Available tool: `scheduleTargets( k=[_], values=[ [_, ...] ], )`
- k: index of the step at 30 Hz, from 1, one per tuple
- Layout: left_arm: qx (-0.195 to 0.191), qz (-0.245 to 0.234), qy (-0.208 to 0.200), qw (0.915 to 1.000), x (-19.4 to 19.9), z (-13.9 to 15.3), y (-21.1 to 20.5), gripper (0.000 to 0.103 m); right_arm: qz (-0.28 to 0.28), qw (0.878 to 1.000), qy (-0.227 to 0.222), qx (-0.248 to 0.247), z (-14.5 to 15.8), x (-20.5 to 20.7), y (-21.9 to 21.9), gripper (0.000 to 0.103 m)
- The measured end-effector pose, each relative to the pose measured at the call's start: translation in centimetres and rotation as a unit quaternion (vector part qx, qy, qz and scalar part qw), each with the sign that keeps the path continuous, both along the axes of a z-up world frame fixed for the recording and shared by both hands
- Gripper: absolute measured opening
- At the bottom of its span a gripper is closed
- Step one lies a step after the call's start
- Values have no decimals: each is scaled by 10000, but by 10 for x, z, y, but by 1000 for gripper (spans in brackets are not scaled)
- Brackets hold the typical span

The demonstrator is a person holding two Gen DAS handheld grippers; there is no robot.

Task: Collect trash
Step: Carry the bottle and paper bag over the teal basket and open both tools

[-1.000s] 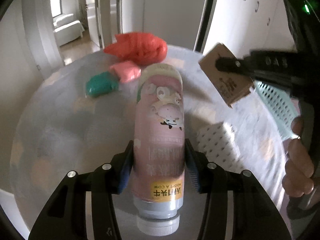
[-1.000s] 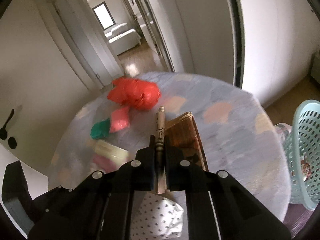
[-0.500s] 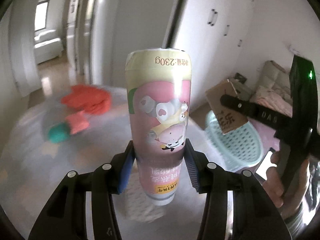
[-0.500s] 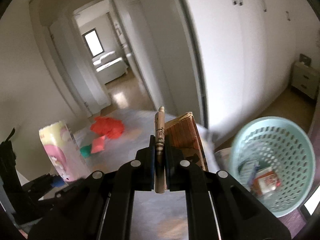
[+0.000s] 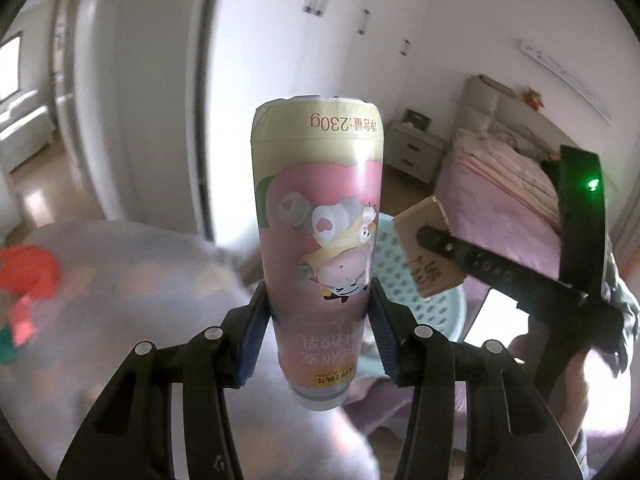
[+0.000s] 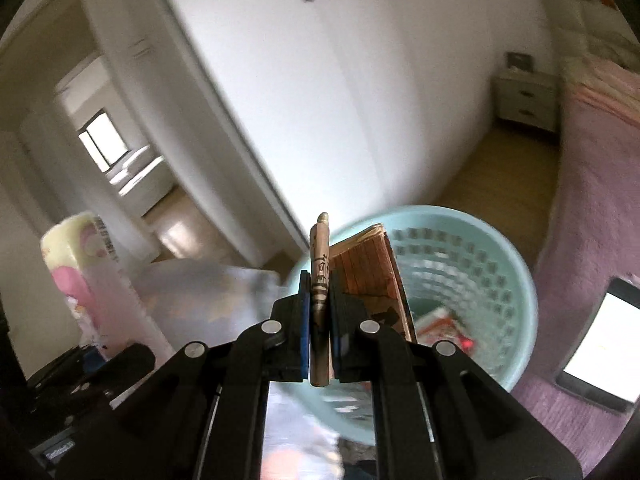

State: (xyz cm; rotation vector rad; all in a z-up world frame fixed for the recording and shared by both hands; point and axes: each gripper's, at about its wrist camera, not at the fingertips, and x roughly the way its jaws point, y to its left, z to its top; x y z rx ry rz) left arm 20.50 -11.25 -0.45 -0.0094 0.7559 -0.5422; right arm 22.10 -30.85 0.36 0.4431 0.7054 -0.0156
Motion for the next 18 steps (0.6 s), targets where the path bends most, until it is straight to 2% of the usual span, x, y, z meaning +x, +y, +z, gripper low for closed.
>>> scheduleTargets(
  k=[7, 14, 16, 18],
  values=[
    [77, -355, 71, 9993, 17, -23, -65, 46, -382, 9985, 391, -2, -32, -1, -45, 6],
    [281, -321, 460, 9980, 46, -52, -87, 47, -425, 9973, 599, 71, -50, 5, -58, 7],
    [219, -298, 434, 9984, 47, -54, -86, 57, -435, 9972, 601, 67, -48, 1, -53, 9],
    [173, -251, 368, 9989, 45, -53, -82, 62, -418, 9973, 588, 132, -47, 3, -53, 15]
  ],
)
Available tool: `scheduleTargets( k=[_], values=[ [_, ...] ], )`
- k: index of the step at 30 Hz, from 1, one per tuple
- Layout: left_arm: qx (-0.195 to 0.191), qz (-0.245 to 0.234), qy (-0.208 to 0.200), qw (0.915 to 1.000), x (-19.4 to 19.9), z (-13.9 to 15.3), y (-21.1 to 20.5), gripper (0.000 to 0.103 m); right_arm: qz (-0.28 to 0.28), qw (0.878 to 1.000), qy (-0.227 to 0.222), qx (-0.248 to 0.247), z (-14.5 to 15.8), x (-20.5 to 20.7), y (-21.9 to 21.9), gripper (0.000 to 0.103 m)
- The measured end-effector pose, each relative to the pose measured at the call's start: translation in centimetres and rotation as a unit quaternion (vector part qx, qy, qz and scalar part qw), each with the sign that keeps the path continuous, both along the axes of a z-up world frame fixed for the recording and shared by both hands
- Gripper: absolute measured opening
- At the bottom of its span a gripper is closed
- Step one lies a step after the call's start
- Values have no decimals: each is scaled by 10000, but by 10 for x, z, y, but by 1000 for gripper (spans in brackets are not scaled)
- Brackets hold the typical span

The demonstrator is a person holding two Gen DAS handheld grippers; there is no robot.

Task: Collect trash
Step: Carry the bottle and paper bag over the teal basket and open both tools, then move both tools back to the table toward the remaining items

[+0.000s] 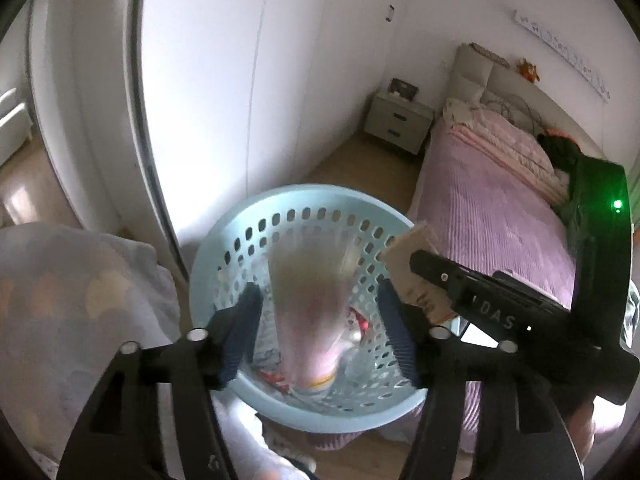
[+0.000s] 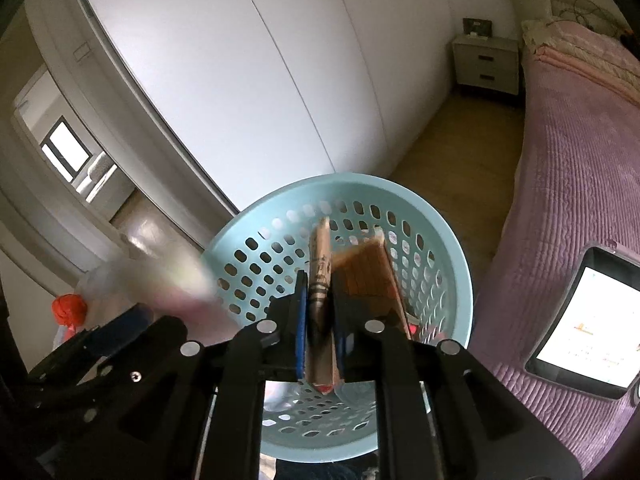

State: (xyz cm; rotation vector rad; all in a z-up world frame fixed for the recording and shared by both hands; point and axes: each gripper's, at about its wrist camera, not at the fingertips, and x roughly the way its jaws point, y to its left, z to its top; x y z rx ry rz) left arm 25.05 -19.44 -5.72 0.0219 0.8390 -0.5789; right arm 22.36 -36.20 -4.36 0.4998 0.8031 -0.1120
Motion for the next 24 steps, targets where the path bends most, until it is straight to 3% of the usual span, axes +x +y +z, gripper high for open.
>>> scheduleTargets(
  k=[3, 14, 24],
  values=[
    [-67, 42, -34, 10000, -2, 3, 7, 62, -40, 9999, -53, 110, 5, 1, 0, 28],
    [-358, 345, -86, 9987, -19, 19, 48, 63, 233, 9993, -300, 29, 27, -9, 25, 28],
    [-244, 975, -475, 9938, -47, 42, 132, 62, 1226, 9890, -768, -326, 67, -15, 109, 29]
  ],
)
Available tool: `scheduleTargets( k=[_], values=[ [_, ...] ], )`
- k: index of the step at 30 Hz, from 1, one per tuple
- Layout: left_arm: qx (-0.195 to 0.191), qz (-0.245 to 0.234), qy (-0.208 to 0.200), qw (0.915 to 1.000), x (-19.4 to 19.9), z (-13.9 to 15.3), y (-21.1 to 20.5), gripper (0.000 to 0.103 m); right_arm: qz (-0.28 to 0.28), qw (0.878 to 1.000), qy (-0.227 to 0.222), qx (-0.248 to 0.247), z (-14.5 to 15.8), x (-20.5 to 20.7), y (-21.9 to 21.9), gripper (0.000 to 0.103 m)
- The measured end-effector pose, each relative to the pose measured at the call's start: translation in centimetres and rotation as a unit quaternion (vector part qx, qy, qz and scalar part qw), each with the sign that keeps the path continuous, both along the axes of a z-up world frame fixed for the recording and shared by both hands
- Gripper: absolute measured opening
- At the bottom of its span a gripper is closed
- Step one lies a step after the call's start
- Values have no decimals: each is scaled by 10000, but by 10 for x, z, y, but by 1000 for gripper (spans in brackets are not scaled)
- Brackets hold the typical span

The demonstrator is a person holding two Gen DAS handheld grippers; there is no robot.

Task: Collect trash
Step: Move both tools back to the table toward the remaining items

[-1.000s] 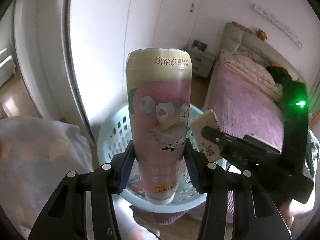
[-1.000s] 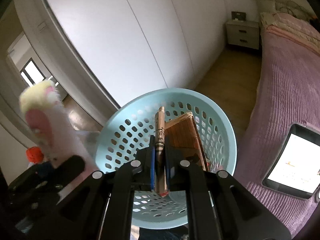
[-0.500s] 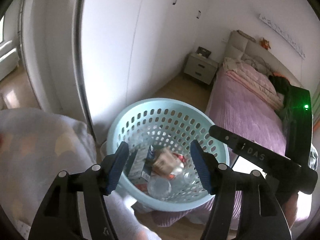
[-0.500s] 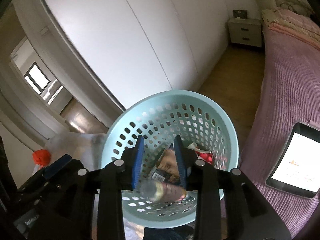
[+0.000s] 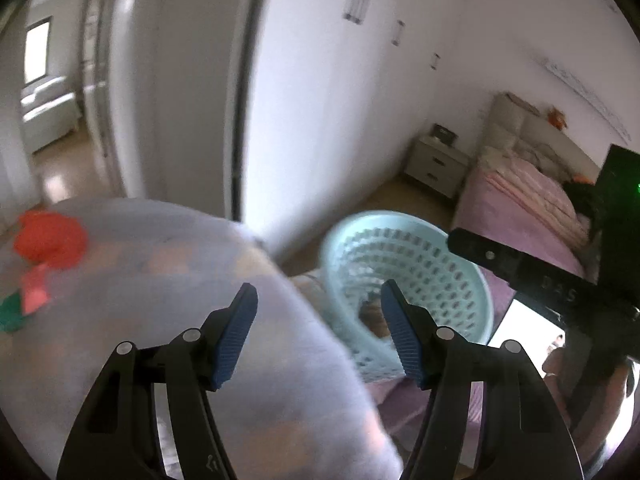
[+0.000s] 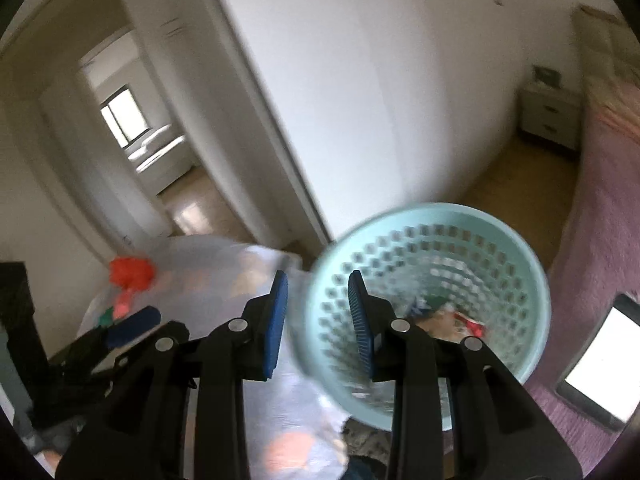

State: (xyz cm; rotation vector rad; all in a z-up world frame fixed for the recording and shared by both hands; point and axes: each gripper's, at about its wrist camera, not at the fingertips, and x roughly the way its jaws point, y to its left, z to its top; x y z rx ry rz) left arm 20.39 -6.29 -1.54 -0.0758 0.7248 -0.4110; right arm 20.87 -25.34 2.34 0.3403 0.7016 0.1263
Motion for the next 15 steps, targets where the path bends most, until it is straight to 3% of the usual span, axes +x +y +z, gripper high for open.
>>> scheduleTargets(
  k=[5, 9, 15],
  values=[
    [148, 534, -147, 9984, -14, 10, 64, 62, 587, 9981, -70, -182, 8, -1, 54, 45],
    [235, 1122, -185, 9932, -19, 14, 122, 61, 1073, 9939, -23, -265, 5, 1, 96, 47],
    [-68, 2026, 20, 9792, -15, 4, 212, 61, 1591, 9866, 191, -302, -10, 12, 152, 48]
  ],
)
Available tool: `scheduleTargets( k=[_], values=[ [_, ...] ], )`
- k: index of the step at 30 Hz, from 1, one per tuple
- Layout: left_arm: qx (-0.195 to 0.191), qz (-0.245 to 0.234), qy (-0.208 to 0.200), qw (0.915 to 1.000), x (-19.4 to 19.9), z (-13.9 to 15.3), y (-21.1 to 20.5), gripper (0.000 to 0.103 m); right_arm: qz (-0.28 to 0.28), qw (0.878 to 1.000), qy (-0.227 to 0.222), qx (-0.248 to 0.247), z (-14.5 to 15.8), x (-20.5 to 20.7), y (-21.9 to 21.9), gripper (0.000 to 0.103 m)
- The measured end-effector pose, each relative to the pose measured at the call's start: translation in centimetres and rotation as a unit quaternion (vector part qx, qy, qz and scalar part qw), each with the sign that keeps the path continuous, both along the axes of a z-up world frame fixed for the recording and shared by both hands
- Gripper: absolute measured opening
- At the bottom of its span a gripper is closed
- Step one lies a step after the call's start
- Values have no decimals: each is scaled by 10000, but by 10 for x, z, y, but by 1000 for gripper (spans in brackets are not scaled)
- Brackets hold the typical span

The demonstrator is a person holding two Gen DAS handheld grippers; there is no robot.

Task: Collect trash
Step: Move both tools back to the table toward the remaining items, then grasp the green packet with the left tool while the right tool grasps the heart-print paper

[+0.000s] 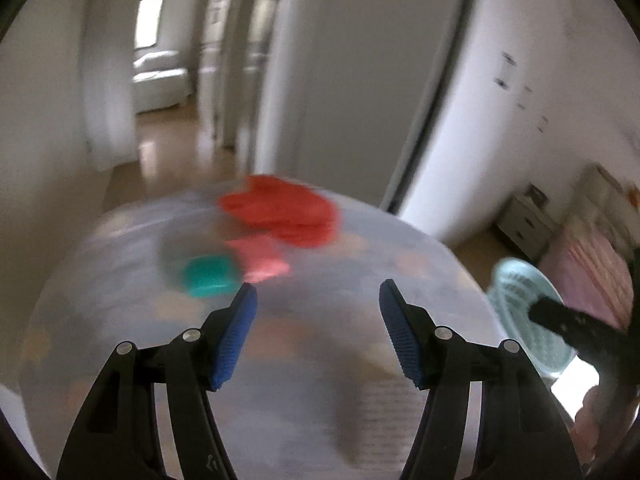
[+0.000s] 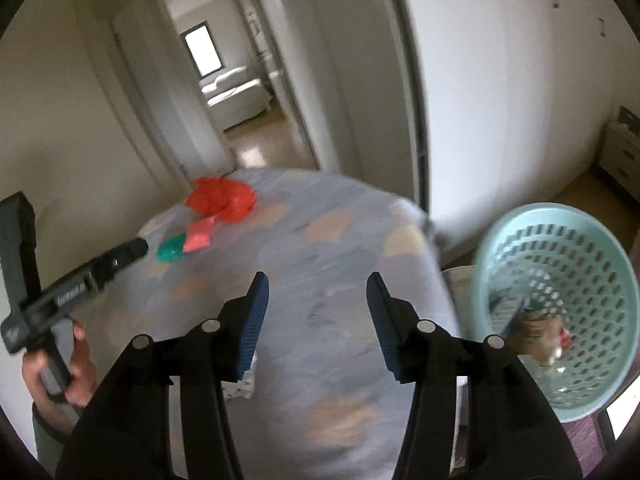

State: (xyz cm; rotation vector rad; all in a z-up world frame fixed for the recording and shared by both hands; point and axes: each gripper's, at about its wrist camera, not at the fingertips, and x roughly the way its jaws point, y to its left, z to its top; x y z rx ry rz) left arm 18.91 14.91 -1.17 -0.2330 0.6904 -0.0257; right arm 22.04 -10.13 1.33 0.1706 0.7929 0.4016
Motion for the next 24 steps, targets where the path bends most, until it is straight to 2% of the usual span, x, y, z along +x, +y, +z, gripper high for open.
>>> scheduleTargets(
  k=[5, 11, 13, 15, 20, 24],
  values=[
    [-376, 482, 418, 9973, 27, -30, 55, 61, 381, 9990, 239, -25, -18, 9, 43, 48],
    [-505, 532, 836, 9938, 66, -66, 79, 64, 764, 9961, 400, -187, -35, 10, 76, 53],
    [-443, 477, 775, 9949, 71, -64, 77, 72, 851, 9953, 434, -180, -40, 4, 79, 61],
    [-349, 440, 821, 9950, 78, -62, 75, 72, 885, 9945, 552, -19, -50, -3, 80, 73],
    [27, 494, 792, 9956, 78, -61, 67, 72, 818, 9913, 1018, 140, -79, -11, 86, 74],
    [-37, 479, 693, 9964, 69, -60, 68, 69, 756, 9941, 767, -154, -79, -21, 94, 78]
  ],
)
